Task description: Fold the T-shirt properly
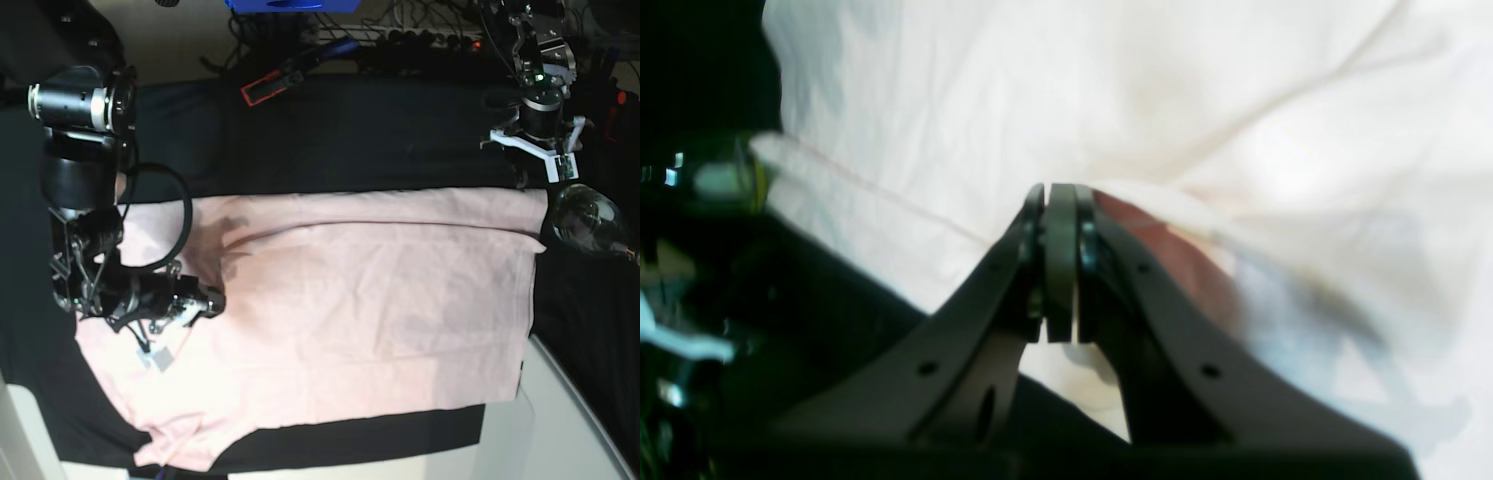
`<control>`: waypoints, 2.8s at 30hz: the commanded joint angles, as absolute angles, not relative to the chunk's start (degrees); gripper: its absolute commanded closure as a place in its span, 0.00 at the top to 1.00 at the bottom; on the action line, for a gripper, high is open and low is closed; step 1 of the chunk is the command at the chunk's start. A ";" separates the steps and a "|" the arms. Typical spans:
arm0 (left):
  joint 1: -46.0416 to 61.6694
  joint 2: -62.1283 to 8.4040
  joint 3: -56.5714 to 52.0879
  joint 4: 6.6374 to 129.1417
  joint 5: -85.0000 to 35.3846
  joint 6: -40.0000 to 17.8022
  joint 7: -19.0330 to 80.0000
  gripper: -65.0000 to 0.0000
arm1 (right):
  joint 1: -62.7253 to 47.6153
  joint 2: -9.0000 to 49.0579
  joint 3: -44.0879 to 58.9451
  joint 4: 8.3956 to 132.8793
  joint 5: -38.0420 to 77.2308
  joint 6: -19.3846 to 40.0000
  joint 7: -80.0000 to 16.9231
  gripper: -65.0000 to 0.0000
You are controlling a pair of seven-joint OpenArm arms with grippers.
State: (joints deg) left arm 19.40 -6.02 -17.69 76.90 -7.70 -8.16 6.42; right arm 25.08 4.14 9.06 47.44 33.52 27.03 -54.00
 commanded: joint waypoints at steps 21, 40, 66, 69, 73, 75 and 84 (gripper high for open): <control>19.47 -6.55 -17.98 77.76 -7.96 -8.04 5.05 0.46 | 30.02 7.25 -1.36 48.48 34.42 24.57 -52.00 0.03; 19.47 -6.55 -17.98 77.76 -7.96 -8.04 4.97 0.46 | 17.80 5.14 22.02 57.80 49.27 9.80 -57.27 0.61; 20.18 -6.55 -17.98 77.76 -7.96 -8.04 4.97 0.46 | 17.10 5.32 21.76 49.19 49.45 9.80 -49.98 0.61; 20.18 -7.16 -17.98 77.76 -7.96 -8.04 4.97 0.46 | 17.89 5.32 21.76 49.19 49.45 9.80 -49.98 0.61; 20.18 -7.60 -17.98 77.76 -7.96 -8.04 4.97 0.46 | 18.77 5.32 21.76 49.01 49.27 9.80 -49.98 0.61; 20.18 -7.69 -18.07 77.76 -7.96 -8.04 4.97 0.46 | 19.12 5.32 21.76 48.92 49.19 9.80 -49.98 0.56; 20.09 -7.87 -19.65 77.76 -7.96 -8.04 4.97 0.46 | 19.12 5.23 22.02 48.84 49.45 9.80 -49.98 0.19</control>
